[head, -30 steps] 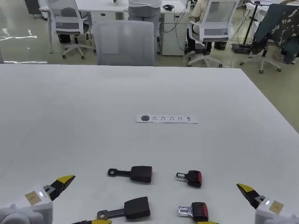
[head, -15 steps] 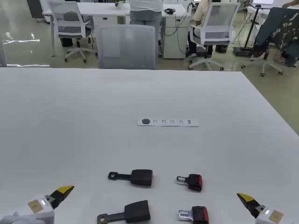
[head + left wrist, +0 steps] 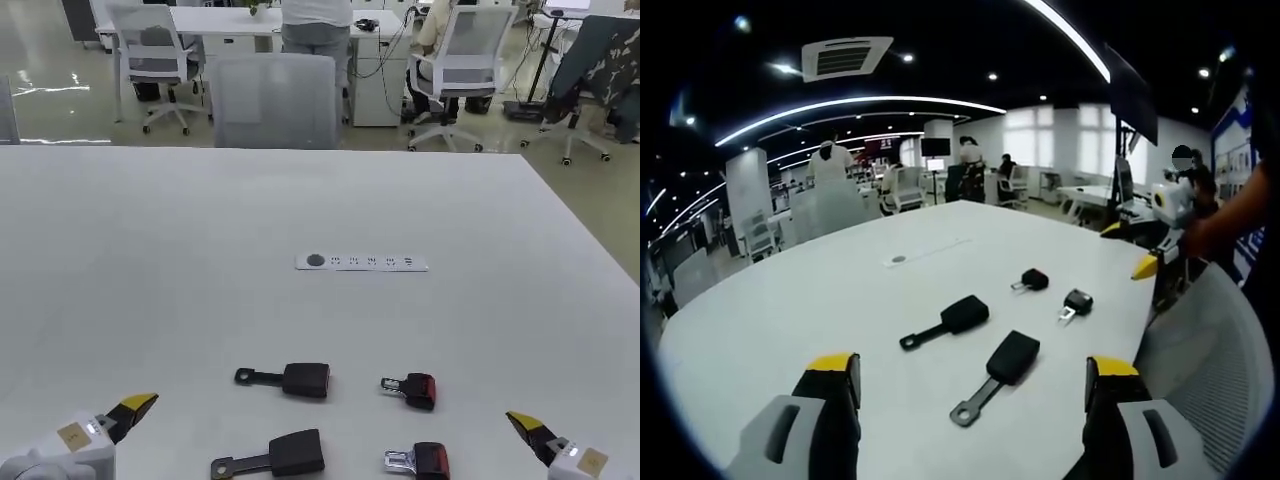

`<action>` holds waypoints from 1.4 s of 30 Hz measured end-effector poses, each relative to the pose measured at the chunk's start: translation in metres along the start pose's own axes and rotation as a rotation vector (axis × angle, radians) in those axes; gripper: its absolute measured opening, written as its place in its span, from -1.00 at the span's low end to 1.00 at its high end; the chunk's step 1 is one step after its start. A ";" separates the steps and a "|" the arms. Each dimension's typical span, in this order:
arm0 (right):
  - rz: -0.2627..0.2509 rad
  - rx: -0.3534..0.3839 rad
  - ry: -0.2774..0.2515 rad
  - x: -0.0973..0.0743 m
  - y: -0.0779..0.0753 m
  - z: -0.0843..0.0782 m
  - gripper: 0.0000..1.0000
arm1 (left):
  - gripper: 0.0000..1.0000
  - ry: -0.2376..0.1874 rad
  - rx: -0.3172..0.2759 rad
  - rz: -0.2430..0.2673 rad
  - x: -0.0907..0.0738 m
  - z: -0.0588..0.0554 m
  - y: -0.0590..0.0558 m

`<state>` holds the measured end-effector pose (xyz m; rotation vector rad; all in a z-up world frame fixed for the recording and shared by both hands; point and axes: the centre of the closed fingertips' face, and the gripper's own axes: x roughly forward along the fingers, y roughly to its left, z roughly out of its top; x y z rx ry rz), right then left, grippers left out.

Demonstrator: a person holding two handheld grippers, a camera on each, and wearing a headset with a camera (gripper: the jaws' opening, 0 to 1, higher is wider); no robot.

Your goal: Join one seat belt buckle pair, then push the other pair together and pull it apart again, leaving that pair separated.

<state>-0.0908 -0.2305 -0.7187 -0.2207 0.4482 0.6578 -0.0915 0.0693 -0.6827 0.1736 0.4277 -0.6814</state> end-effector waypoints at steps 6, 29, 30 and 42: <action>0.005 0.004 0.001 0.000 0.000 -0.001 0.96 | 0.99 -0.010 -0.011 -0.006 0.001 0.001 0.001; 0.044 -0.019 0.021 0.004 0.004 -0.002 0.96 | 1.00 -0.011 0.004 -0.018 0.007 0.006 0.000; 0.045 -0.019 0.023 0.004 0.003 -0.002 0.96 | 1.00 -0.010 0.003 -0.021 0.007 0.006 0.000; 0.083 -0.029 0.047 0.012 -0.005 -0.008 0.95 | 0.99 0.011 0.019 -0.049 0.020 0.005 -0.001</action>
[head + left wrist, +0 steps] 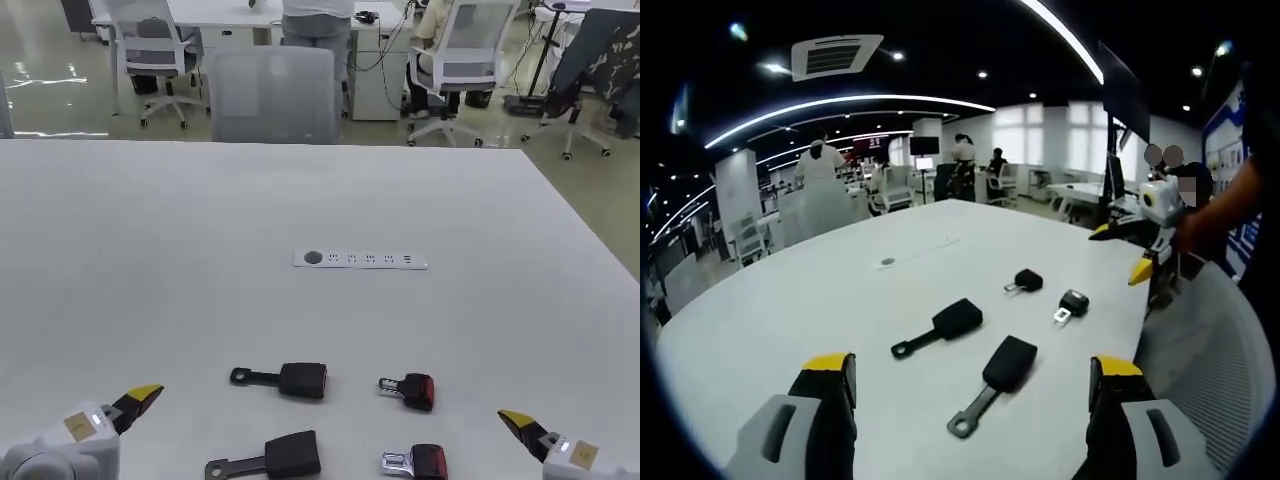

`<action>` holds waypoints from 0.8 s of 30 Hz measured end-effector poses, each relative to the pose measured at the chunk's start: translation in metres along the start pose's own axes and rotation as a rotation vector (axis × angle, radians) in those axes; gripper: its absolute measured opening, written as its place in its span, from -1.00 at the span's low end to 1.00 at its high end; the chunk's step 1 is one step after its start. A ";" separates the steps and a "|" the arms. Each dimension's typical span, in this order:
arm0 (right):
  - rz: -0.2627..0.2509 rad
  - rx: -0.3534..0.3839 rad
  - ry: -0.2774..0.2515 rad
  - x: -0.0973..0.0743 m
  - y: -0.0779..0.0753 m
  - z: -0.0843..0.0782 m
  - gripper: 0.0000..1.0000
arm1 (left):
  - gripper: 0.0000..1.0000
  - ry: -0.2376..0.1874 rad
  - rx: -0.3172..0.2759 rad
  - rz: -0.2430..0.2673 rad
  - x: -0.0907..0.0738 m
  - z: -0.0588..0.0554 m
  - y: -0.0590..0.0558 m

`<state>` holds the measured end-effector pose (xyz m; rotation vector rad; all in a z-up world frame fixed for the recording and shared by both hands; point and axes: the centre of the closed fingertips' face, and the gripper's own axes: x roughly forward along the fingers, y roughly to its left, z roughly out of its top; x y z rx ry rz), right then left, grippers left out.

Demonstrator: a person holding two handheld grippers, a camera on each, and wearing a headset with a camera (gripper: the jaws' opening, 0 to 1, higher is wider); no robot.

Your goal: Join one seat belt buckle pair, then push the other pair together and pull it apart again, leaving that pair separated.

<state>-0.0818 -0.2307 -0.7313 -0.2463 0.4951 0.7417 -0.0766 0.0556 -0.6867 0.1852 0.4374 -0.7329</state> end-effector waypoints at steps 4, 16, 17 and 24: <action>0.009 0.003 0.008 0.004 -0.002 -0.002 0.94 | 0.98 0.005 0.004 -0.003 0.003 0.001 0.002; 0.028 0.014 0.024 0.015 -0.007 -0.007 0.94 | 0.98 0.022 0.001 -0.016 0.017 -0.003 0.007; 0.031 0.015 0.026 0.016 -0.008 -0.008 0.94 | 0.98 0.023 0.001 -0.017 0.018 -0.003 0.007; 0.049 0.020 0.032 0.022 -0.011 -0.009 0.93 | 0.97 0.032 0.004 -0.031 0.029 -0.004 0.008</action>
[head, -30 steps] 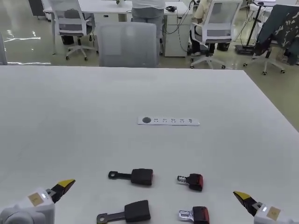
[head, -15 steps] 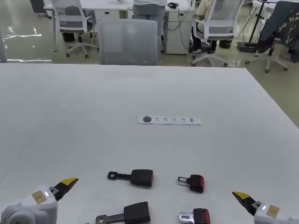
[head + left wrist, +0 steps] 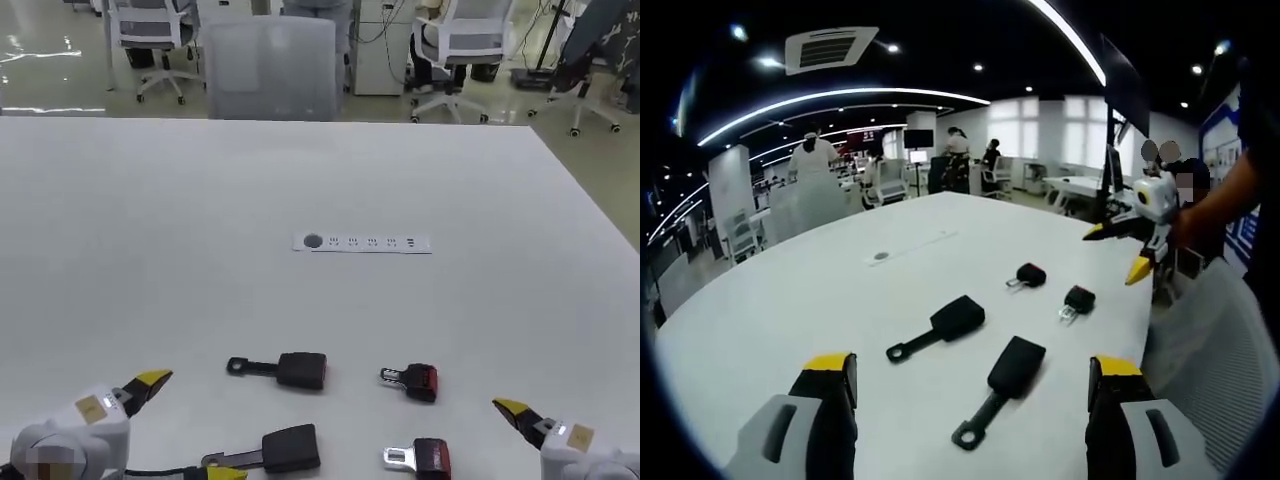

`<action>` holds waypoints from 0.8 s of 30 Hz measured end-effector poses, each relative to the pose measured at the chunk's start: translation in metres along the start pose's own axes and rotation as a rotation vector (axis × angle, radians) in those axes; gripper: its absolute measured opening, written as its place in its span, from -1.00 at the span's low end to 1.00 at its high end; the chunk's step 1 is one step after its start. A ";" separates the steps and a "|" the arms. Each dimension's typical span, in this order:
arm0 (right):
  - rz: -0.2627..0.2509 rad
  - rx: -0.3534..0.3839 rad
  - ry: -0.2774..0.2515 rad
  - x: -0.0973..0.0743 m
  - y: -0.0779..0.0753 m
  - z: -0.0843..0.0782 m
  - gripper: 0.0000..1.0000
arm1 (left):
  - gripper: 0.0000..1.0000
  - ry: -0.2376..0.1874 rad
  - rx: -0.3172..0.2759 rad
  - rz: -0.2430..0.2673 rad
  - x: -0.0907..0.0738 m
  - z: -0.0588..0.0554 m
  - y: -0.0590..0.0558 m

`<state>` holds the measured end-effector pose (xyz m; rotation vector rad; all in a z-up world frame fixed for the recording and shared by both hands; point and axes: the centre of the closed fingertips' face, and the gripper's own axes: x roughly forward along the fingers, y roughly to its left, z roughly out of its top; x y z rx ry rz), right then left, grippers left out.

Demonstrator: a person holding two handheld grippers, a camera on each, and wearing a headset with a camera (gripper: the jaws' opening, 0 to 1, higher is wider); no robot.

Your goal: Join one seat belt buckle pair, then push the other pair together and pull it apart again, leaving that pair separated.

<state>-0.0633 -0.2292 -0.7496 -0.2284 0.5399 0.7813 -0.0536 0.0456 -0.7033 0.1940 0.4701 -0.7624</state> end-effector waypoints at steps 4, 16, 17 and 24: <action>0.022 -0.006 0.017 0.004 0.001 -0.004 0.92 | 0.97 0.004 -0.002 -0.010 0.007 -0.001 0.001; 0.106 -0.035 0.086 0.019 0.002 -0.018 0.88 | 0.94 0.057 0.035 -0.078 0.029 -0.011 -0.007; 0.112 -0.035 0.089 0.020 0.001 -0.018 0.88 | 0.93 0.059 0.038 -0.084 0.030 -0.012 -0.008; 0.182 -0.059 0.154 0.030 0.004 -0.032 0.77 | 0.90 0.104 0.067 -0.133 0.045 -0.026 -0.013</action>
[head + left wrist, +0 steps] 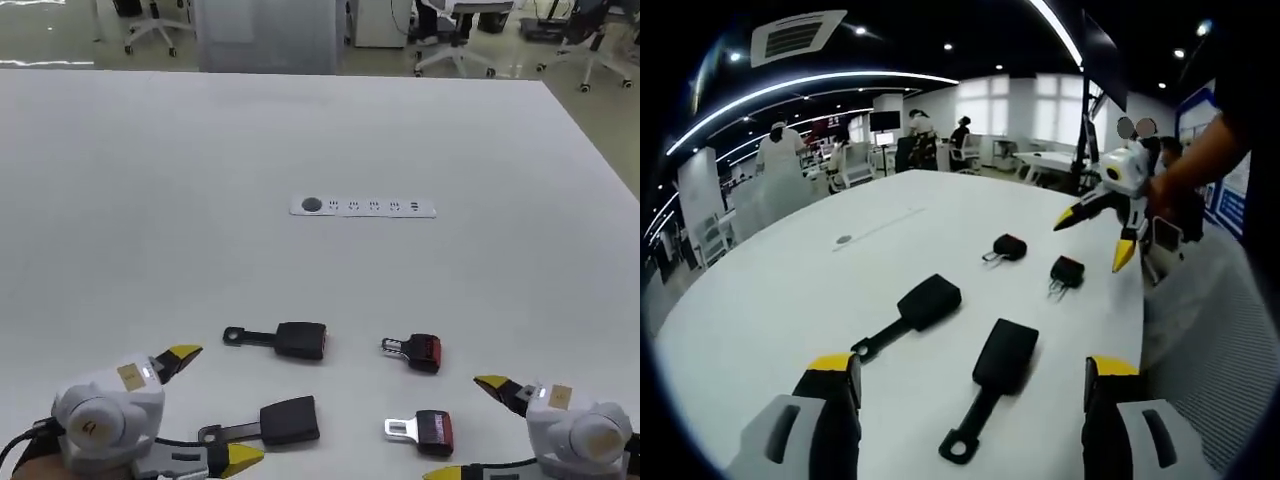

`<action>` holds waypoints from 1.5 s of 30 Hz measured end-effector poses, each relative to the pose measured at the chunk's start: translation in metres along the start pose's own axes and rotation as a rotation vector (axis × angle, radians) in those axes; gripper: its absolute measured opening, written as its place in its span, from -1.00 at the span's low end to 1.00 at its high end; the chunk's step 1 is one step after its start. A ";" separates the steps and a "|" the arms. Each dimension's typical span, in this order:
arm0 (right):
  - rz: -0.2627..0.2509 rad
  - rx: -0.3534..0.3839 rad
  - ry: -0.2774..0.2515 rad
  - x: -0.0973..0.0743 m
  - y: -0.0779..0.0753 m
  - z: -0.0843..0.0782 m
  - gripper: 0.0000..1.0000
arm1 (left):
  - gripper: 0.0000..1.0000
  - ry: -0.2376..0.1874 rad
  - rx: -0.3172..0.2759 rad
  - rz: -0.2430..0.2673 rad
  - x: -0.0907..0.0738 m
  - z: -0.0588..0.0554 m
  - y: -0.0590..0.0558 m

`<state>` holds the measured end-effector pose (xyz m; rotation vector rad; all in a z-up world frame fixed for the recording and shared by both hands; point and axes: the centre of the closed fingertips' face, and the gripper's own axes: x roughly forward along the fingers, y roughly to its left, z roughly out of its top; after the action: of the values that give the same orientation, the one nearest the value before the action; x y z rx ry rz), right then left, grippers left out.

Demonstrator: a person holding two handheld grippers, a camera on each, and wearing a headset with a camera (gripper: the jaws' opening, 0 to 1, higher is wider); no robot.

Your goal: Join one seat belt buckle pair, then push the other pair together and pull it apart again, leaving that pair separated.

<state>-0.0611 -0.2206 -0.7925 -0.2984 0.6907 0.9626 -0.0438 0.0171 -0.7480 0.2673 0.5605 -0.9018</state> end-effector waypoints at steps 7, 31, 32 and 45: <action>0.057 -0.024 0.035 0.011 -0.002 -0.007 0.69 | 0.83 0.051 0.033 -0.051 0.013 -0.012 -0.005; 0.210 -0.149 0.167 0.032 -0.007 -0.029 0.14 | 0.40 0.203 0.085 -0.216 0.081 -0.048 -0.019; 0.217 -0.158 0.172 0.032 -0.007 -0.030 0.11 | 0.35 0.211 0.084 -0.225 0.082 -0.050 -0.020; 0.261 -0.246 0.184 0.033 -0.009 -0.033 -0.28 | -0.24 0.234 0.219 -0.337 0.084 -0.050 -0.028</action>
<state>-0.0546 -0.2211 -0.8397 -0.5280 0.7928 1.2840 -0.0424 -0.0332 -0.8361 0.4910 0.7375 -1.2708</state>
